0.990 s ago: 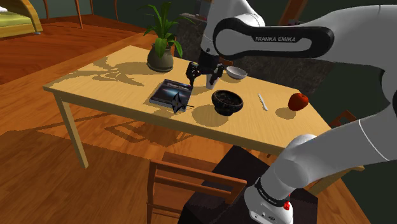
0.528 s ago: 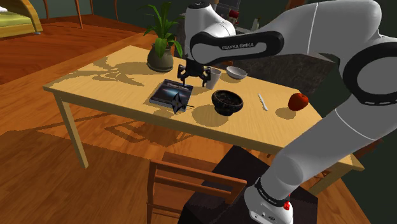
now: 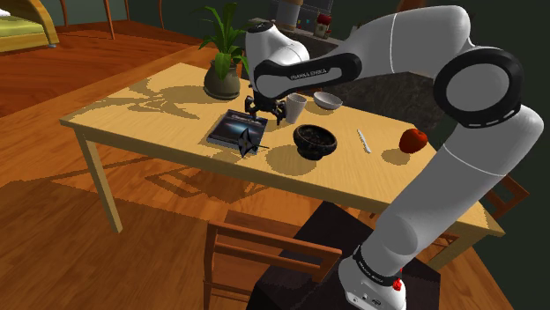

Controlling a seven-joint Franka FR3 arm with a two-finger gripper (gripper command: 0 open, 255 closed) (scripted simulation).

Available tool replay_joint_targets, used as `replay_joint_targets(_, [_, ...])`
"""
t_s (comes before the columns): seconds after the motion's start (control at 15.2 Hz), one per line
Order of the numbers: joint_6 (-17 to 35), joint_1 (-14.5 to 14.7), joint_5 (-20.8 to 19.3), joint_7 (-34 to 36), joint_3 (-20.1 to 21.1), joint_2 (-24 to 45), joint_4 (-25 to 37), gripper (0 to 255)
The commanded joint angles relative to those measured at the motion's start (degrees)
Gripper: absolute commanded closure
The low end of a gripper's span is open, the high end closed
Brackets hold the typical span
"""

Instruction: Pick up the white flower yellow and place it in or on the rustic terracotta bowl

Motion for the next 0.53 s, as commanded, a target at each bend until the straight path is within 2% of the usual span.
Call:
replay_joint_targets(0.0, [1.37, -0.2, -0.55, 0.45, -0.21, 0.64, -0.77, 0])
replay_joint_targets(0.46, [2.44, -0.38, -0.92, 0.67, -0.4, 1.03, -1.46, 0])
